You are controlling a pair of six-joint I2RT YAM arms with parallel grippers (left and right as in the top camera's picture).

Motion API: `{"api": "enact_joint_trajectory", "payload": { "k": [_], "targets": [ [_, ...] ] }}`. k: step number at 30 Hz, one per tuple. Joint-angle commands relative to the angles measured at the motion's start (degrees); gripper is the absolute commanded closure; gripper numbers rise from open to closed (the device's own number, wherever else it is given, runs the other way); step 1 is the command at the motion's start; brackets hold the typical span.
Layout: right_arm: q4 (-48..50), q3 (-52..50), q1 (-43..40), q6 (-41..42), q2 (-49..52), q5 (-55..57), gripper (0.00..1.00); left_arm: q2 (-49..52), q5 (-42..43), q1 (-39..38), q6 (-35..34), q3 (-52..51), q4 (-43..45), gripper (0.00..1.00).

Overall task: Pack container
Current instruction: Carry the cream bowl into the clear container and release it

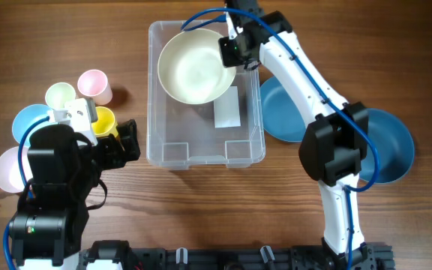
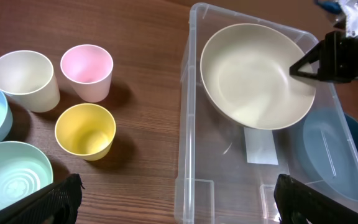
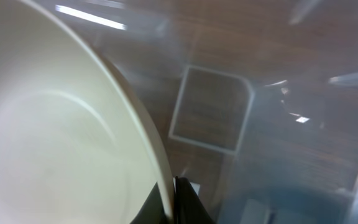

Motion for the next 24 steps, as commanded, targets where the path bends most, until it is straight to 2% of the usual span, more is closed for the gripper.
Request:
{"api": "enact_joint_trajectory", "payload": {
  "k": [1,2,3,5,8,11,13,15,19,24],
  "targets": [
    [0.6,0.9,-2.0,1.9,1.3,0.1,0.73,0.1,1.3,0.2,-0.5,1.0,0.1,0.0],
    [0.6,0.9,-2.1,1.7,1.3,0.1,0.67,0.1,1.3,0.2,-0.5,1.0,-0.1,0.0],
    [0.6,0.9,-2.1,1.7,1.3,0.1,0.46,0.1,1.3,0.2,-0.5,1.0,-0.1,0.0],
    [0.0,0.9,-2.0,1.7,0.9,-3.0,0.34,0.1,1.3,0.2,-0.5,1.0,-0.3,0.0],
    [-0.3,0.9,-2.1,2.0,-4.0,-3.0,0.01,0.1,1.3,0.2,-0.5,1.0,-0.3,0.0],
    [-1.0,1.0,-4.5,3.8,-15.2,1.7,0.0,0.1,1.3,0.2,-0.5,1.0,-0.9,0.0],
    [-5.5,0.9,-9.5,11.4,-23.1,6.6,0.0,0.1,1.3,0.2,-0.5,1.0,-1.6,0.0],
    [-13.2,0.9,-17.7,19.9,-28.1,6.1,0.0,0.1,1.3,0.2,-0.5,1.0,-2.1,0.0],
    [-26.6,-1.0,-36.0,21.3,-28.7,1.2,0.0,0.1,1.3,0.2,-0.5,1.0,-2.0,0.0],
    [-29.2,-14.4,-52.9,21.2,-28.7,0.9,0.0,0.1,1.3,0.2,-0.5,1.0,-2.0,0.0]
  ]
}}
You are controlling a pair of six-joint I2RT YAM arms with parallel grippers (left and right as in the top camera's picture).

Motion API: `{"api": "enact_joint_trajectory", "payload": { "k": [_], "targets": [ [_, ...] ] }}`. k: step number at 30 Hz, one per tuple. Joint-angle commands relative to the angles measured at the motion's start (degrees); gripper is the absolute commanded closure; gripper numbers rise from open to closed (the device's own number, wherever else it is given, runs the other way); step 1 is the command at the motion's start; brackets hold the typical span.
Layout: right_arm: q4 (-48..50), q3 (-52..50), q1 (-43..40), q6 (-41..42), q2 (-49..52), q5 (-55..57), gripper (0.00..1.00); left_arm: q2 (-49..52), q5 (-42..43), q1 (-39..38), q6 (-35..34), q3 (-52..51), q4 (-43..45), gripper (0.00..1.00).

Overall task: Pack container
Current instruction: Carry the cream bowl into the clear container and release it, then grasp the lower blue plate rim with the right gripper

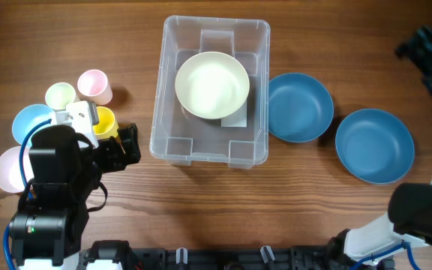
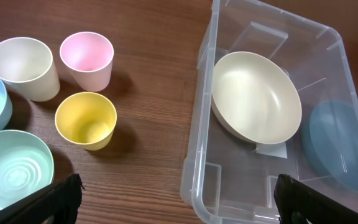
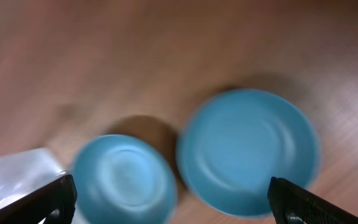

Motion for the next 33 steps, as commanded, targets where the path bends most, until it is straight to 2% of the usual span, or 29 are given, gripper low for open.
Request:
{"api": "enact_joint_trajectory", "payload": {
  "k": [1,5,10,17,18,19,20,22,23,31,33],
  "targets": [
    [-0.2,-8.9,-8.5,0.7,0.5,-1.0,0.0,0.1,1.1,0.2,-0.5,1.0,0.2,0.0],
    [7.9,-26.9,-15.9,-5.2,0.5,-4.5,0.0,0.1,1.1,0.2,-0.5,1.0,0.2,0.0],
    [21.2,-43.3,-17.9,-6.3,0.5,-4.3,0.0,0.1,1.1,0.2,-0.5,1.0,0.1,0.0],
    [33.8,-54.2,-17.9,-5.3,0.5,-4.3,0.0,0.1,1.1,0.2,-0.5,1.0,0.1,0.0],
    [34.9,-55.2,-17.9,-4.6,0.5,-4.3,0.03,0.1,1.1,0.2,-0.5,1.0,0.1,0.0],
    [35.7,-56.0,-17.9,-4.3,0.5,-4.4,0.07,0.1,1.1,0.2,-0.5,1.0,0.1,0.0],
    [36.4,-56.2,-17.9,-4.4,0.5,-4.3,0.26,0.1,1.1,0.2,-0.5,1.0,0.1,0.0],
    [36.7,-56.2,-17.9,-4.4,0.5,-4.4,0.46,0.1,1.1,0.2,-0.5,1.0,0.1,0.0],
    [36.9,-56.2,-17.9,-4.4,0.5,-4.4,0.6,0.1,1.1,0.2,-0.5,1.0,0.1,0.0],
    [38.4,-56.2,-17.9,-4.4,0.5,-7.0,0.95,0.1,1.1,0.2,-0.5,1.0,0.1,0.0],
    [39.0,-56.2,-17.9,-4.4,0.5,-8.0,0.96,0.1,1.1,0.2,-0.5,1.0,0.1,0.0]
  ]
}}
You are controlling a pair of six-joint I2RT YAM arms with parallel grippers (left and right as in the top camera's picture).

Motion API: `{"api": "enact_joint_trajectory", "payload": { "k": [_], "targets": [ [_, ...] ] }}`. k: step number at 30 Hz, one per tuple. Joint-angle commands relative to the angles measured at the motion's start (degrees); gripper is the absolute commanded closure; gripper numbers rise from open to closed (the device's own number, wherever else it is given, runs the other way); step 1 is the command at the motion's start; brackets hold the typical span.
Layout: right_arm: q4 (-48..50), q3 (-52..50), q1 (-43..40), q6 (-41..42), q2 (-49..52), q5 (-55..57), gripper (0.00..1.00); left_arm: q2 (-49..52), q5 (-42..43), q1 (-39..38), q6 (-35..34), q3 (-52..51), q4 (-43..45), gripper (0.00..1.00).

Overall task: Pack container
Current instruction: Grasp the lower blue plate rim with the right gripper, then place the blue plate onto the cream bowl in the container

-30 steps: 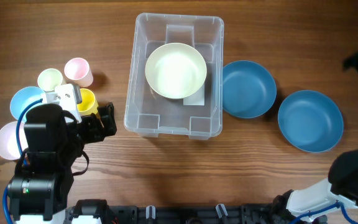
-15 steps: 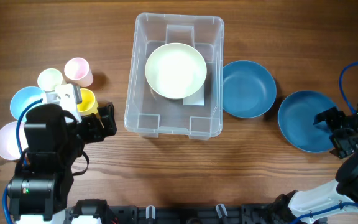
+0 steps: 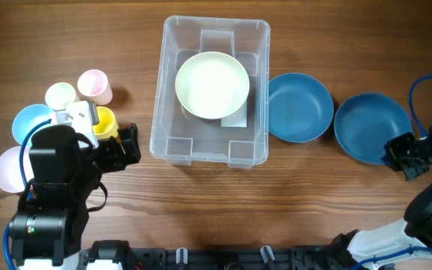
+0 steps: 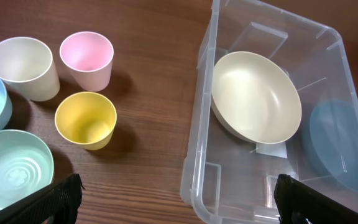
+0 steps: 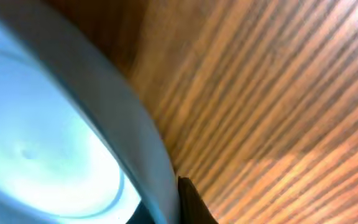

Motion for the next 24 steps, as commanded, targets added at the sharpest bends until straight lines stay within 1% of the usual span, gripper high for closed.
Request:
{"api": "enact_joint_trajectory", "payload": {
  "k": [1,4,6,8,10,12,13,15,18,20,22,23,24],
  "targets": [
    [1.1,-0.4,0.2,0.7,0.9,0.7,0.96,0.1,1.1,0.2,-0.5,1.0,0.1,0.0],
    [1.9,2.0,0.2,0.4,0.8,-4.9,0.96,0.1,1.1,0.2,-0.5,1.0,0.1,0.0],
    [1.0,5.6,0.8,-0.2,-1.0,-6.0,0.96,0.1,1.1,0.2,-0.5,1.0,0.1,0.0],
    [-0.3,11.5,2.8,-2.5,-5.4,-6.0,0.96,0.1,1.1,0.2,-0.5,1.0,0.2,0.0],
    [-2.3,19.2,6.4,-3.3,-10.6,-6.1,0.96,0.1,1.1,0.2,-0.5,1.0,0.1,0.0],
    [-2.4,24.7,12.8,-6.7,-14.7,-7.8,0.96,0.1,1.1,0.2,-0.5,1.0,0.1,0.0],
    [-3.2,27.5,17.8,-9.4,-16.2,-8.7,0.96,0.1,1.1,0.2,-0.5,1.0,0.1,0.0],
    [-4.7,30.5,25.5,-11.9,-16.6,-8.7,0.96,0.1,1.1,0.2,-0.5,1.0,0.1,0.0],
    [-4.3,31.4,42.9,-16.3,-15.9,-6.3,0.96,0.1,1.1,0.2,-0.5,1.0,0.1,0.0],
    [-2.9,31.4,53.1,-17.7,-13.2,-1.8,0.96,0.1,1.1,0.2,-0.5,1.0,0.1,0.0],
    [-1.6,31.4,58.6,-17.4,-9.8,1.5,0.96,0.1,1.1,0.2,-0.5,1.0,0.1,0.0],
    [-0.7,31.4,60.4,-15.9,-7.8,2.8,0.96,0.1,1.1,0.2,-0.5,1.0,0.1,0.0],
    [2.5,31.5,62.5,-13.6,-3.4,2.9,0.96,0.1,1.1,0.2,-0.5,1.0,0.1,0.0]
  ]
}}
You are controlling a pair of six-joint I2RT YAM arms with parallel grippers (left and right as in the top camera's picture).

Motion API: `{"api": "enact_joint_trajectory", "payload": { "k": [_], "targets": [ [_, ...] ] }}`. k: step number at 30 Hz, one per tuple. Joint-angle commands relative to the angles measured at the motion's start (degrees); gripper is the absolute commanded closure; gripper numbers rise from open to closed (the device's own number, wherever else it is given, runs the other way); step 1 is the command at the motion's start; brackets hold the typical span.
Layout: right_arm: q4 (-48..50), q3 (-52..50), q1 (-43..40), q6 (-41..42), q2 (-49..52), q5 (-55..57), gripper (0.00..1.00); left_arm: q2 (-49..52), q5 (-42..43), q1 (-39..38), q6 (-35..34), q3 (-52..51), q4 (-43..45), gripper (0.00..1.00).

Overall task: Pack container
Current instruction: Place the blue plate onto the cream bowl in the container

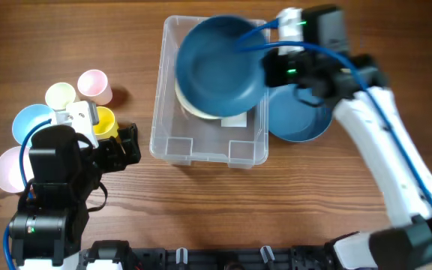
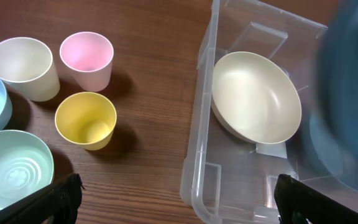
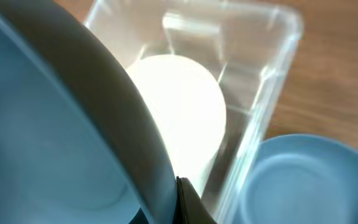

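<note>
A clear plastic container (image 1: pixel 169 146) stands mid-table with a cream bowl (image 2: pixel 253 96) lying inside it. My right gripper (image 1: pixel 272 71) is shut on the rim of a dark blue bowl (image 1: pixel 220 64), held tilted above the container and covering most of the cream bowl. In the right wrist view the blue bowl (image 3: pixel 55 124) fills the left, pinched at the right gripper (image 3: pixel 179 199). A second blue bowl (image 1: pixel 302 116) rests on the table just right of the container. My left gripper (image 2: pixel 179 198) is open at the container's left, holding nothing.
Left of the container stand a cream cup (image 2: pixel 23 74), a pink cup (image 2: pixel 87 59) and a yellow cup (image 2: pixel 86 124). A light blue bowl (image 1: pixel 28 120) and a pale bowl (image 1: pixel 6 169) sit at the far left beside my left arm.
My right gripper was shut on the rim of the far right blue bowl on the table. It now holds that bowl up over the container, above the cream bowl. The left arm is unmoved.
My right gripper first held the cream bowl over the container. Then the cream bowl lay in the container and the gripper was open at the far right. Then it was shut on the farther blue bowl's rim, and now that bowl hangs over the container.
</note>
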Motion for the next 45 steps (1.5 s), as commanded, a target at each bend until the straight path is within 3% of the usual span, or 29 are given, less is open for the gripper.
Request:
{"api": "enact_joint_trajectory", "payload": {
  "k": [1,7,8,9,11,12,15,17,19,21,22,24,27,29,34,41,44,45],
  "targets": [
    [5.1,0.8,1.8,4.5,7.2,3.9,0.96,0.1,1.1,0.2,-0.5,1.0,0.1,0.0],
    [10.0,3.6,1.4,14.1,15.8,7.2,0.96,0.1,1.1,0.2,-0.5,1.0,-0.1,0.0],
    [10.3,3.9,1.4,15.0,16.4,7.8,0.93,0.1,1.1,0.2,-0.5,1.0,-0.2,0.0],
    [10.5,3.9,1.4,15.0,16.7,7.8,0.82,0.1,1.1,0.2,-0.5,1.0,-0.5,0.0],
    [10.4,3.9,1.4,15.0,16.8,7.8,0.77,0.1,1.1,0.2,-0.5,1.0,-0.6,0.0],
    [10.4,3.9,1.4,15.0,16.8,7.7,0.56,0.1,1.1,0.2,-0.5,1.0,-0.6,0.0],
    [8.8,3.9,1.4,15.0,16.4,7.5,0.54,0.1,1.1,0.2,-0.5,1.0,-0.6,0.0],
    [6.7,4.8,1.0,15.1,13.1,9.4,0.45,0.1,1.1,0.2,-0.5,1.0,-0.6,0.0],
    [3.5,7.1,-0.6,16.0,8.2,14.1,0.43,0.1,1.1,0.2,-0.5,1.0,-0.6,0.0],
    [0.5,8.0,-3.7,16.8,2.9,17.9,0.41,0.1,1.1,0.2,-0.5,1.0,-0.6,0.0],
    [-1.4,8.0,-6.8,18.8,-0.2,19.1,0.34,0.1,1.1,0.2,-0.5,1.0,-0.6,0.0],
    [-7.1,8.0,-14.7,23.2,-3.4,18.6,0.33,0.1,1.1,0.2,-0.5,1.0,-0.6,0.0],
    [-16.8,6.3,-25.3,24.0,-0.9,13.0,0.28,0.1,1.1,0.2,-0.5,1.0,-0.5,0.0],
    [-18.8,3.1,-27.8,23.8,3.0,13.0,0.24,0.1,1.1,0.2,-0.5,1.0,-0.5,0.0],
    [-17.2,-5.1,-27.9,20.8,15.4,10.1,0.24,0.1,1.1,0.2,-0.5,1.0,-0.5,0.0],
    [-14.4,-6.5,-27.1,17.7,26.0,6.1,0.27,0.1,1.1,0.2,-0.5,1.0,-0.5,0.0],
    [-14.4,-6.5,-26.7,17.6,26.2,6.0,0.45,0.1,1.1,0.2,-0.5,1.0,-0.6,0.0],
    [-14.4,-6.5,-26.7,17.6,26.2,5.9,0.63,0.1,1.1,0.2,-0.5,1.0,-0.5,0.0]
  ]
}}
